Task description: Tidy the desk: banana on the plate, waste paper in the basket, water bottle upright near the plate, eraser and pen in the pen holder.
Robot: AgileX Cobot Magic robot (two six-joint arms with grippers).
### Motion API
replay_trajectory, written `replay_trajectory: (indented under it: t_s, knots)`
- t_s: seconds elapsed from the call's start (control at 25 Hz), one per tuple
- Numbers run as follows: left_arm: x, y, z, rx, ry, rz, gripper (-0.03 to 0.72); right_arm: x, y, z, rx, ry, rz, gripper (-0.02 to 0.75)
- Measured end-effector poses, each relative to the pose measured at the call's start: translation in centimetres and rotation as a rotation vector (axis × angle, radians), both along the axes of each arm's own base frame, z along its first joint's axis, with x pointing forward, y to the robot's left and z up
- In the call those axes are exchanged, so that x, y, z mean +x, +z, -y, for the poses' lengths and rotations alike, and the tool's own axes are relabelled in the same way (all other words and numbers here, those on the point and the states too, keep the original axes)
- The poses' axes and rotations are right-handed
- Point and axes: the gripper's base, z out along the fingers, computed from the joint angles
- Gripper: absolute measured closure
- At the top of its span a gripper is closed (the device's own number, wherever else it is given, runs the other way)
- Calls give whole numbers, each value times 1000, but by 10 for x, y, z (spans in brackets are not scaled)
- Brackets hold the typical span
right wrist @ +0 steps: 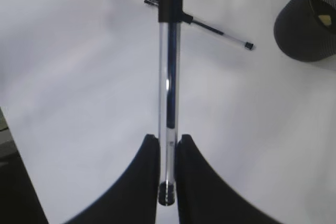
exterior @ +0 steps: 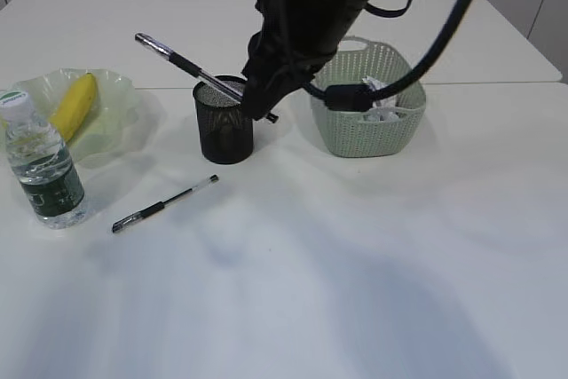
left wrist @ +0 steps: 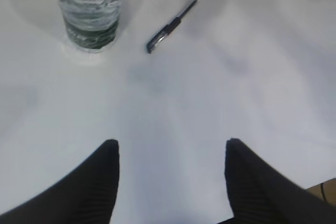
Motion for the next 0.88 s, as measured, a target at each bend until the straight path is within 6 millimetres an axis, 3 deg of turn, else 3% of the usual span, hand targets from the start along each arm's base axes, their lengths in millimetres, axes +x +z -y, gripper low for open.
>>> replay_trajectory:
  t_s: [0.52, 0.88]
  knots:
    - [4, 26, 29, -267, -267, 270, 235, -72, 47, 33, 117, 55, 3, 698]
    - [2, 49, 43, -437, -421, 500, 292, -81, 60, 23, 304, 112, 5, 697]
